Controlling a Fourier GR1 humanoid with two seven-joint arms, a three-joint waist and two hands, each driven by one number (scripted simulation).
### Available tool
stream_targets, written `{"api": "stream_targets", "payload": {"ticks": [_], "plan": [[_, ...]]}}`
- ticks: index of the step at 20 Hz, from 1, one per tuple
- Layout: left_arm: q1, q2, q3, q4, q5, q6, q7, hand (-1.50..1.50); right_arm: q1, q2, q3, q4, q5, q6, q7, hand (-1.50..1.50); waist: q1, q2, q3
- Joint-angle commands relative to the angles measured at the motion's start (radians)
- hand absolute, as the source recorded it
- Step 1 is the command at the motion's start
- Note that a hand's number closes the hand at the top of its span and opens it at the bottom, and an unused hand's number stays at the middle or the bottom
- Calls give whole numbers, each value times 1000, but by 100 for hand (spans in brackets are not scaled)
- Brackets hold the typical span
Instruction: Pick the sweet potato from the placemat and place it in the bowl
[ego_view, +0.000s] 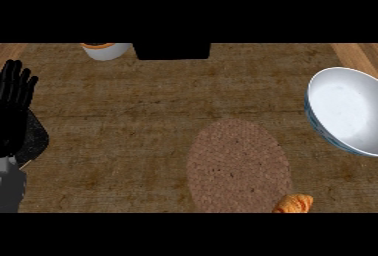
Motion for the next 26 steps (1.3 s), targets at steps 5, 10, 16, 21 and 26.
{"api": "stream_targets", "payload": {"ticks": [5, 10, 16, 21, 26], "plan": [[-48, 0, -4, 41, -7, -1, 5, 0, -90, -37, 3, -182, -168, 278, 216, 150, 18, 5, -1], [-44, -6, -11, 15, -4, -12, 3, 0, -206, 71, 121, -395, -214, 228, 455, 150, 34, 5, 0], [-115, -14, -9, 112, -28, 5, -31, 0, -329, 140, 288, -581, -254, 221, 712, 150, 31, 8, 0], [-25, -22, -14, -1, -3, -20, 2, 0, -394, 245, 410, -685, -259, 184, 875, 150, 37, 4, 1], [-59, -32, -10, 94, -25, -16, -68, 0, -421, 391, 596, -721, -104, 44, 899, 150, 37, 8, 1]]}}
